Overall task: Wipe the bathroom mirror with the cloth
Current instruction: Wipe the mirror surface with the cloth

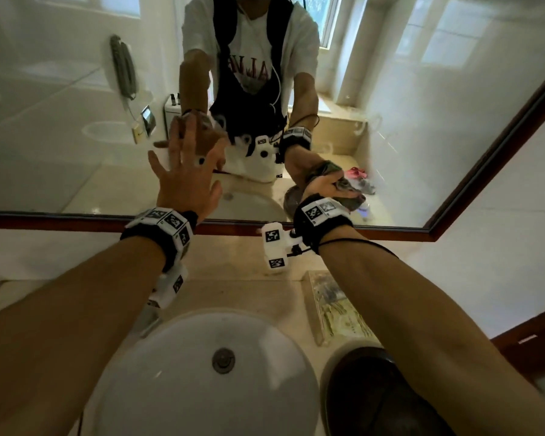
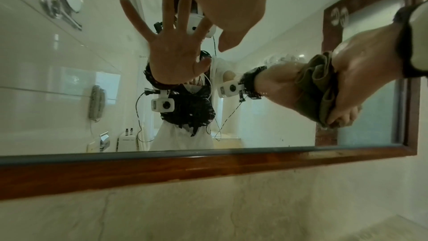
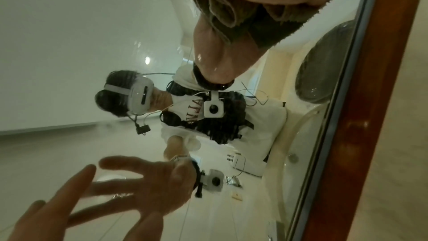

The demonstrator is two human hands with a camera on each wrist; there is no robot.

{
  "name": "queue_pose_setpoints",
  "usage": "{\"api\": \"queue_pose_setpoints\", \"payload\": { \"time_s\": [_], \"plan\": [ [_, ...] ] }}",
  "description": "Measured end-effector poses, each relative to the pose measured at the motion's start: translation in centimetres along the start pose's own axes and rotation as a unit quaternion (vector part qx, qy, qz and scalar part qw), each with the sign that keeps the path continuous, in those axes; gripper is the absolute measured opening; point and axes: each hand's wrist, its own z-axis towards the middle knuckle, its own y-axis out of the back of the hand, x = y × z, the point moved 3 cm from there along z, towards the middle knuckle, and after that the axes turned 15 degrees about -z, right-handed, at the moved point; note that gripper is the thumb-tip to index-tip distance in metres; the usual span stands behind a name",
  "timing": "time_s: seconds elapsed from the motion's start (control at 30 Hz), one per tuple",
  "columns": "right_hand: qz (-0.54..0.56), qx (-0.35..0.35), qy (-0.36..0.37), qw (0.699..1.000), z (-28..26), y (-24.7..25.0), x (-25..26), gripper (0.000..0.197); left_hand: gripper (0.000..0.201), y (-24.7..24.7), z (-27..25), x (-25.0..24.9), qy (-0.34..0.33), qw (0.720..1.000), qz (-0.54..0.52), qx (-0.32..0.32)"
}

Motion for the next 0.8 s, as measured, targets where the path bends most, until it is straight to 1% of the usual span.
{"api": "queue_pose_setpoints", "payload": {
  "time_s": [0.07, 0.1, 0.13, 0.17, 0.2, 0.23, 0.27, 0.3, 0.43, 0.47, 0.53, 0.6, 0.67, 0.7, 0.73, 0.8],
  "plan": [
    [-0.018, 0.040, 0.063, 0.997, -1.9, -2.1, 0.2, 0.060, 0.087, 1.0, -0.4, 1.2, 0.004, 1.000, -0.005, 0.007],
    [-0.022, 0.046, 0.084, 0.995, -2.6, -3.0, 0.3, 0.065, 0.088, 1.5, -0.5, 1.8, 0.001, 1.000, -0.003, 0.010],
    [0.005, 0.050, 0.083, 0.995, -3.2, -4.3, 0.7, 0.075, 0.089, 2.1, -0.4, 2.6, -0.002, 1.000, 0.000, 0.013],
    [0.024, 0.050, 0.065, 0.996, -3.9, -5.4, 1.0, 0.085, 0.090, 2.5, -0.3, 3.2, -0.002, 1.000, -0.002, 0.016],
    [0.054, 0.024, 0.030, 0.998, -5.1, -6.3, 1.5, 0.083, 0.090, 3.0, -0.2, 3.9, 0.002, 1.000, -0.007, 0.017],
    [0.068, -0.013, -0.007, 0.998, -6.5, -7.2, 2.0, 0.075, 0.090, 3.5, -0.1, 4.8, 0.003, 1.000, -0.010, 0.014],
    [0.072, -0.038, -0.041, 0.996, -7.4, -8.0, 2.3, 0.073, 0.090, 4.0, 0.0, 5.4, 0.001, 1.000, -0.008, 0.011],
    [0.083, -0.045, -0.051, 0.994, -8.4, -9.2, 2.6, 0.075, 0.090, 4.5, 0.0, 6.3, -0.005, 1.000, -0.002, 0.008],
    [0.110, 0.012, -0.074, 0.991, -11.6, -12.6, 3.4, 0.076, 0.087, 5.1, 0.4, 8.9, -0.013, 1.000, -0.007, 0.002],
    [0.097, 0.021, -0.069, 0.993, -11.9, -13.4, 3.4, 0.073, 0.087, 5.1, 0.5, 9.4, -0.016, 1.000, -0.007, 0.003],
    [0.048, 0.059, -0.003, 0.997, -11.5, -14.7, 3.2, 0.065, 0.088, 4.6, 0.8, 9.8, -0.027, 1.000, -0.007, 0.005],
    [0.021, 0.091, 0.042, 0.995, -10.6, -15.5, 2.2, 0.062, 0.088, 4.2, 0.7, 9.7, -0.021, 1.000, -0.004, -0.003],
    [0.012, 0.077, 0.047, 0.996, -9.8, -15.8, 1.6, 0.061, 0.091, 3.4, 0.7, 9.7, -0.013, 1.000, -0.008, -0.019],
    [0.029, 0.060, 0.032, 0.997, -9.7, -16.0, 1.7, 0.061, 0.092, 3.0, 0.6, 9.6, -0.009, 1.000, -0.011, -0.024],
    [0.054, 0.031, -0.005, 0.998, -9.6, -15.9, 1.7, 0.062, 0.094, 2.7, 0.5, 9.7, -0.004, 1.000, -0.017, -0.025],
    [0.113, -0.038, -0.093, 0.988, -9.1, -15.6, 1.4, 0.070, 0.094, 2.4, 0.3, 9.7, 0.000, 1.000, -0.022, -0.022]
  ]
}}
